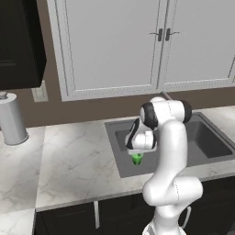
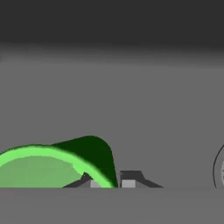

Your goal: Pick the cup and bowl and place them in the sink. Then turn on the water.

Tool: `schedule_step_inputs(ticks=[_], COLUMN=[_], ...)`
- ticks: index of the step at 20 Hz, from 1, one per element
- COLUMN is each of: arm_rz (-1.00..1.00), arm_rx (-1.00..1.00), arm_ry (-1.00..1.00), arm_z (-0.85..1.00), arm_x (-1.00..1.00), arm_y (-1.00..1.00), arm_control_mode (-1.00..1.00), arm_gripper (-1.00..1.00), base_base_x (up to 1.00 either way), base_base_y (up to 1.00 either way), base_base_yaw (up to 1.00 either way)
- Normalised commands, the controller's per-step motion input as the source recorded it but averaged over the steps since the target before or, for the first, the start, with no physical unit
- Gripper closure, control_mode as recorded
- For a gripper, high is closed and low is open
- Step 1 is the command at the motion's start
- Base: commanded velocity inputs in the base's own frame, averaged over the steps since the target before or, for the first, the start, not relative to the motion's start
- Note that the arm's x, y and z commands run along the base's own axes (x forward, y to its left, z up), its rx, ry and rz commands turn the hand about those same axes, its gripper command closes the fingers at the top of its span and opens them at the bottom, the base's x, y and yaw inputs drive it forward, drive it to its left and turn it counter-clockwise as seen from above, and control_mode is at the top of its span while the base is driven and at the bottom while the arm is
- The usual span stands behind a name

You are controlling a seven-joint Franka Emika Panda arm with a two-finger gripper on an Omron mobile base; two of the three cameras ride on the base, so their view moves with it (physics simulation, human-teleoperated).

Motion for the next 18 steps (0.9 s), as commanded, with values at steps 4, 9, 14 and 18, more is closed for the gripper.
schedule_step_inputs(ticks=[4,9,14,18], arm_rz=[0.0,0.0,0.0,0.0], arm_rx=[0.0,0.0,0.0,0.0], arm_ry=[0.0,0.01,0.0,0.01], arm_z=[-0.31,-0.23,-0.06,-0.02], arm_x=[0.3,0.13,0.0,0.0], arm_y=[0.0,0.0,0.0,0.0], arm_control_mode=[-1.0,-1.0,-1.0,-1.0], arm_gripper=[1.0,1.0,1.0,1.0], base_base_x=[0.0,0.0,0.0,0.0], base_base_y=[0.0,0.0,0.0,0.0], base_base_yaw=[0.0,0.0,0.0,0.0])
